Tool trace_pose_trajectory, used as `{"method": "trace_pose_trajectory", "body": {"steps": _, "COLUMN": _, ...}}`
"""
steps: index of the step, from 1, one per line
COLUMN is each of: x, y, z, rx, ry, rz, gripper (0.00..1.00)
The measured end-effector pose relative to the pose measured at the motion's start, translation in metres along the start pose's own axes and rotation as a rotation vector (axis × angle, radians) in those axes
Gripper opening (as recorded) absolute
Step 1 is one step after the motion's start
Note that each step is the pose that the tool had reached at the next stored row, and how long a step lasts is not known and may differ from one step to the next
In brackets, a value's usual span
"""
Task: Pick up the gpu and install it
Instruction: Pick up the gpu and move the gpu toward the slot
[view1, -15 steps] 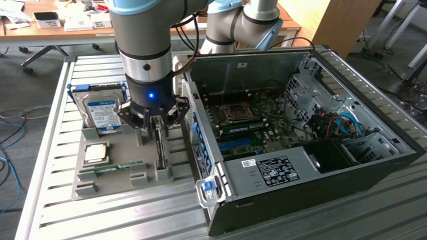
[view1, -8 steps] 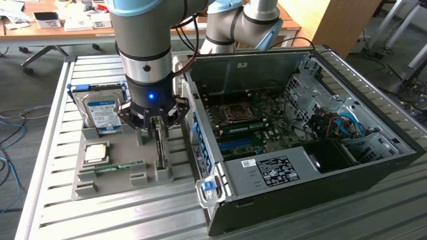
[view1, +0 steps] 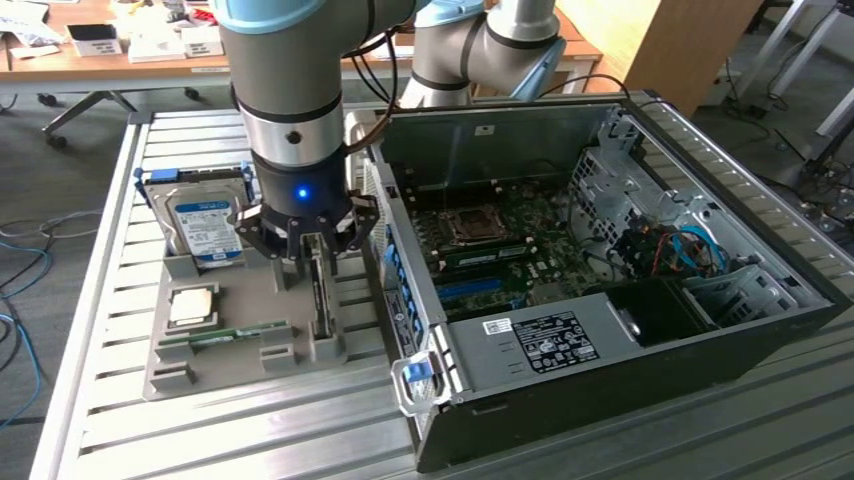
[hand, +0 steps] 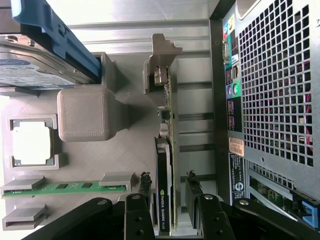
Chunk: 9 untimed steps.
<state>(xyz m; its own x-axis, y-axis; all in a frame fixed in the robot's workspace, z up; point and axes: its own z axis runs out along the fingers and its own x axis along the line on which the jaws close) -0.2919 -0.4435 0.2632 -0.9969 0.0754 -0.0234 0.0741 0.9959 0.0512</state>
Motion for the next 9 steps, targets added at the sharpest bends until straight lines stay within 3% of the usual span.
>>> {"method": "trace_pose_trajectory", "body": {"steps": 9, "x": 0.0001, "y": -0.0001, "z": 0.0012, "rx": 0.0000, "ry": 0.0001, "rz": 0.000, "gripper": 0.42}}
